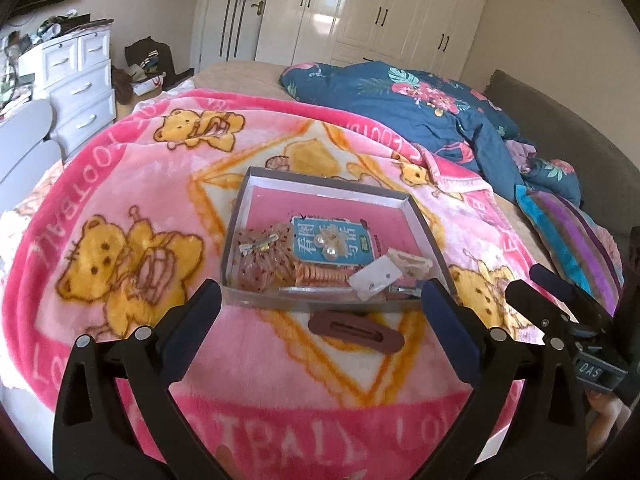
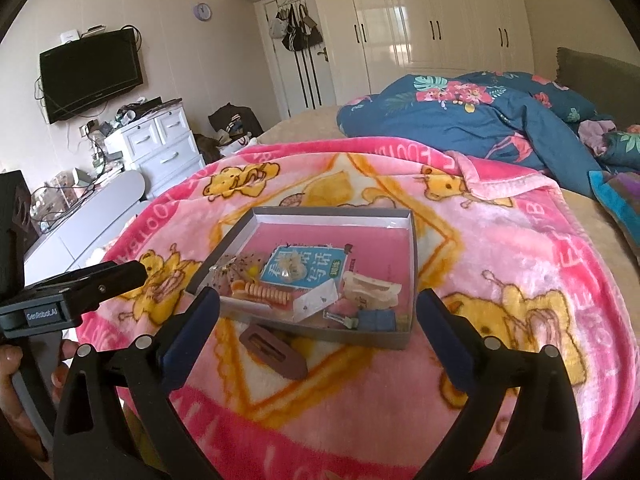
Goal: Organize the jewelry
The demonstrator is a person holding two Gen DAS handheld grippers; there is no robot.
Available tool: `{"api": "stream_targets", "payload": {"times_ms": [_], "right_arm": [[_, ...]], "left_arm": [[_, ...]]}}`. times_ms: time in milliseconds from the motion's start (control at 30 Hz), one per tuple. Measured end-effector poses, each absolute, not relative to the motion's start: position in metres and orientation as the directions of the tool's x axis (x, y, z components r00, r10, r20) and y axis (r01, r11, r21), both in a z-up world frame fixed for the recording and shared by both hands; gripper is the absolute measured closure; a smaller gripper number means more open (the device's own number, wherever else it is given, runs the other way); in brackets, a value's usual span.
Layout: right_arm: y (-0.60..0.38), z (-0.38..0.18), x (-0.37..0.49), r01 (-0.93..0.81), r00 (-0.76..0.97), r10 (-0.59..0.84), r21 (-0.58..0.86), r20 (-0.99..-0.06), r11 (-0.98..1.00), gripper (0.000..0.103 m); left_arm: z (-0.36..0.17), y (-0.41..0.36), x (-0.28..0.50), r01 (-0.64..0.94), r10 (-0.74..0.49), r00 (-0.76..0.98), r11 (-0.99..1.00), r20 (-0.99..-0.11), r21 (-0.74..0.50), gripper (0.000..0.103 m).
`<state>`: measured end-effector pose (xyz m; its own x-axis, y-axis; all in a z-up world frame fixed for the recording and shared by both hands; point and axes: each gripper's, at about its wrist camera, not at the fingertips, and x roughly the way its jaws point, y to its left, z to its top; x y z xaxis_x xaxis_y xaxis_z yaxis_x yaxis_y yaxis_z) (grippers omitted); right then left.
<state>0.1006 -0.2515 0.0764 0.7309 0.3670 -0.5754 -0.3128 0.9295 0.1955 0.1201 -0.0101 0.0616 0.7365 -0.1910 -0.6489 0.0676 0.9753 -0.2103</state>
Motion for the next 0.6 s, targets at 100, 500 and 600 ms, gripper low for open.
{"api": "stream_targets", "payload": {"times_ms": [100, 500, 600], "right_arm": [[-0.253, 0.072, 0.09, -0.313, 0.731, 0.364, 0.192, -0.577, 0.93, 0.005], [-0.248, 0.055, 0.059, -0.327, 0.726, 0.359, 0.165, -0.587, 0.931, 0.005], [-0.248, 0.049, 0.053, -0.326, 0.729, 0.349, 0.15, -0.588, 0.934, 0.005]], "left_arm": [[0.057, -0.011, 0.111, 0.067, -0.186, 0.734, 0.977, -0.653, -0.202, 0.009], [0.039, -0.009, 0.085, 0.073, -0.175, 0.742, 0.981, -0.647, -0.181, 0.009], [0.031, -0.009, 0.079, 0.076, -0.175, 0.74, 0.981, -0.65, -0.177, 0.009]]}}
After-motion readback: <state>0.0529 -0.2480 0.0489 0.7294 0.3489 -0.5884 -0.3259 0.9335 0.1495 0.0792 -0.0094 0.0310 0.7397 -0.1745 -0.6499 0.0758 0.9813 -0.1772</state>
